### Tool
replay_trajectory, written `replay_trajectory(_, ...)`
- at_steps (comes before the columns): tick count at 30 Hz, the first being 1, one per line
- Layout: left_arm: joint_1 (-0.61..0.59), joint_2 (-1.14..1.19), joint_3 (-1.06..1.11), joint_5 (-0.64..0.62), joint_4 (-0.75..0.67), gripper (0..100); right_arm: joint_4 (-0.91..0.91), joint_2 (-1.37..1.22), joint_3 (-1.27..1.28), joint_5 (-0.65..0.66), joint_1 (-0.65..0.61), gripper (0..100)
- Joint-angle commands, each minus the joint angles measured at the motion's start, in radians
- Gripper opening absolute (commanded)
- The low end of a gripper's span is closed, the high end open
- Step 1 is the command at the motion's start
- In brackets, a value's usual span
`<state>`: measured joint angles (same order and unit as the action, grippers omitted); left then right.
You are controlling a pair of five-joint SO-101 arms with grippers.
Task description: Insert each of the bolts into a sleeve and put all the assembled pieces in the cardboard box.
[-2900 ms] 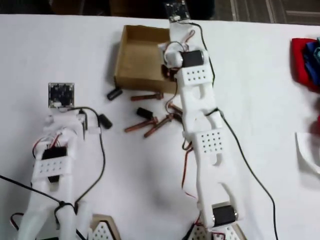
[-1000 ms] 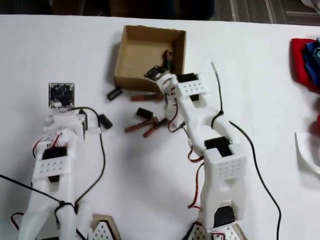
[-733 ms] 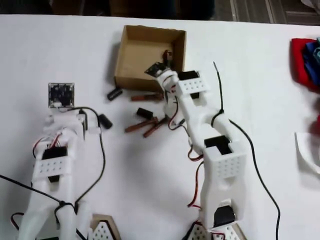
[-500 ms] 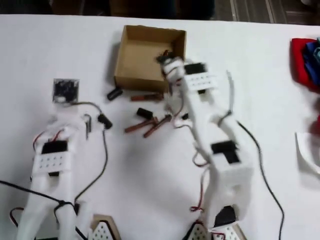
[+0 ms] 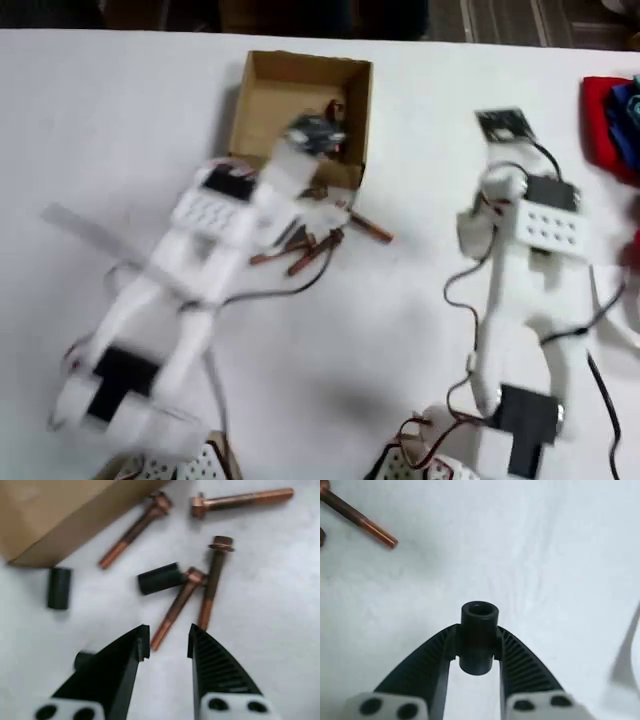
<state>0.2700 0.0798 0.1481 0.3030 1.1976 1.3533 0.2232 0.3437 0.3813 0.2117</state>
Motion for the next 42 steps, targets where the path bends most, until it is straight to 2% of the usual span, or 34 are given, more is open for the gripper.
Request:
replay_trajectory(1, 0.071, 0.325, -0.446, 0.009, 0.175, 15, -0.012, 0.151, 0.066, 0.0, 0.079, 2.1)
replay_trajectory(9, 0.17, 0.801, -1.136, 0.011, 0.499, 15, -0.013, 0.341, 0.23, 0.002, 0.166, 2.1)
replay_trajectory(15, 0.209, 1.036, -1.454, 0.009, 0.577, 15, -0.015, 0.348, 0.269, 0.003, 0.166, 2.1)
replay_trajectory(23, 0.163, 1.125, -1.497, 0.009, 0.582, 15, -0.033, 0.348, 0.265, 0.081, 0.2, 2.1)
replay_trajectory(32, 0.1, 0.982, -1.515, 0.009, 0.588, 15, -0.064, 0.346, 0.27, 0.1, 0.231, 2.1)
replay_trajectory(42, 0.11, 0.968, -1.273, 0.008, 0.586, 15, -0.064, 0.346, 0.27, 0.097, 0.231, 2.1)
